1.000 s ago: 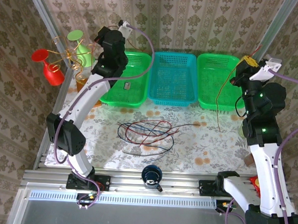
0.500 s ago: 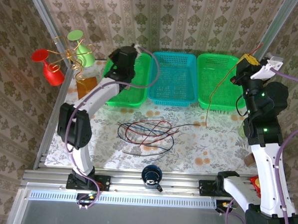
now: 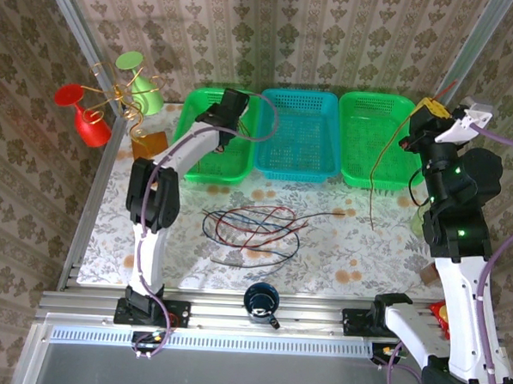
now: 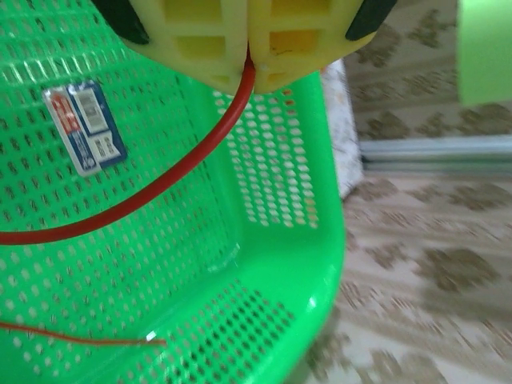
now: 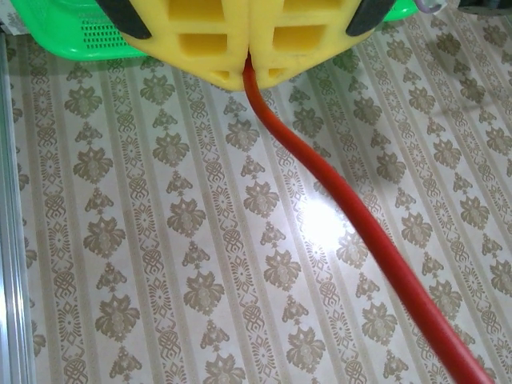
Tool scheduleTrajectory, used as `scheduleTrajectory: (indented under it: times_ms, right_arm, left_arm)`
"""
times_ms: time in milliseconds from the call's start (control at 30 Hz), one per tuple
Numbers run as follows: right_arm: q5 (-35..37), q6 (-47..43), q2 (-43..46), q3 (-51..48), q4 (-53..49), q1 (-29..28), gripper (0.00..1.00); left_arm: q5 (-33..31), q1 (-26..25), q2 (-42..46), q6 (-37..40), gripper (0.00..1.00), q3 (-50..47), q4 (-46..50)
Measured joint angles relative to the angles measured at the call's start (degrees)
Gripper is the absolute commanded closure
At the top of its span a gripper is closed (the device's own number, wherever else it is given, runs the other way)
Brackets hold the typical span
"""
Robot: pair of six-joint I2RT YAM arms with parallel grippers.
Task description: Untangle the cables
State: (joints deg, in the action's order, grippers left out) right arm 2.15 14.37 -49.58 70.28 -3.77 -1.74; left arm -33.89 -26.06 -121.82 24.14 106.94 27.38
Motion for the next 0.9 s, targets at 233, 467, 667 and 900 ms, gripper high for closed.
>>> scheduleTrajectory:
  times_ms: [233, 467, 667, 900]
  right_arm:
    - [-1.3, 0.9, 0.0, 0.0, -0.6, 0.0, 1.00]
    - [-2.4, 1.0, 0.1, 0.2, -1.4, 0.0, 1.00]
    - [-2.7, 1.1, 1.3, 0.2, -2.3, 0.0, 1.00]
    - [-2.8, 1.1, 2.8, 0.2, -2.7, 0.0, 1.00]
  left_arm:
    - [9.0, 3.1, -0.2, -5.8, 0.95, -0.2, 6.5]
    - [12.5, 2.7, -4.4, -7.8, 0.57, 0.6, 8.4]
    - [13.6, 2.7, -6.4, -9.4, 0.31, 0.6, 9.8]
    - [12.9, 2.2, -5.7, -10.5, 0.00, 5.1, 12.4]
